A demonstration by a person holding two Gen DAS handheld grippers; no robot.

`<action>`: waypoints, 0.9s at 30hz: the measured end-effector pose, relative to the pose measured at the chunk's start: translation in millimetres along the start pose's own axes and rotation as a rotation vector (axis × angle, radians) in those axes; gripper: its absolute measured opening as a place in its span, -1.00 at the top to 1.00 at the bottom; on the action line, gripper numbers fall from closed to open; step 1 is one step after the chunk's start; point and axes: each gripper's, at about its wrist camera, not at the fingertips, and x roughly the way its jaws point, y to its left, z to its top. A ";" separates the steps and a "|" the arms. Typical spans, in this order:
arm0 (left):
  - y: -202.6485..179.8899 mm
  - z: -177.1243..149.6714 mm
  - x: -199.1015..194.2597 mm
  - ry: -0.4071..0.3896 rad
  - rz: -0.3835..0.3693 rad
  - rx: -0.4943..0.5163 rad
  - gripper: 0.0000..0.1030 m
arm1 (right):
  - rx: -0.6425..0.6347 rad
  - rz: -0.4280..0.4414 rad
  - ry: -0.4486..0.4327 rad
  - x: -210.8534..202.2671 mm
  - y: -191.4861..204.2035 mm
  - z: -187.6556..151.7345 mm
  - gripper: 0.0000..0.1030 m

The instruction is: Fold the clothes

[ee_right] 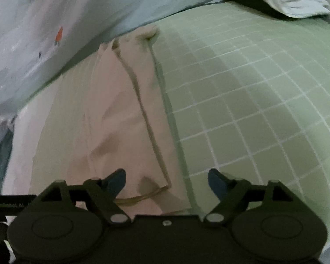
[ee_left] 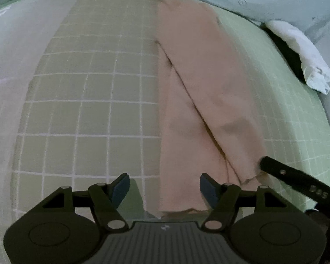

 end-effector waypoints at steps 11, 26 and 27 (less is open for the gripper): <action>-7.7 -3.1 9.2 -0.026 -0.046 -0.031 0.73 | -0.166 0.041 0.065 -0.7 15.1 -1.9 0.75; -5.8 42.9 -125.9 -0.197 -0.348 -0.042 0.80 | 0.113 0.423 -0.030 -119.4 -24.2 73.2 0.78; -8.6 53.2 -129.3 -0.229 -0.361 -0.040 0.81 | 0.107 0.434 -0.058 -118.5 -22.7 84.2 0.78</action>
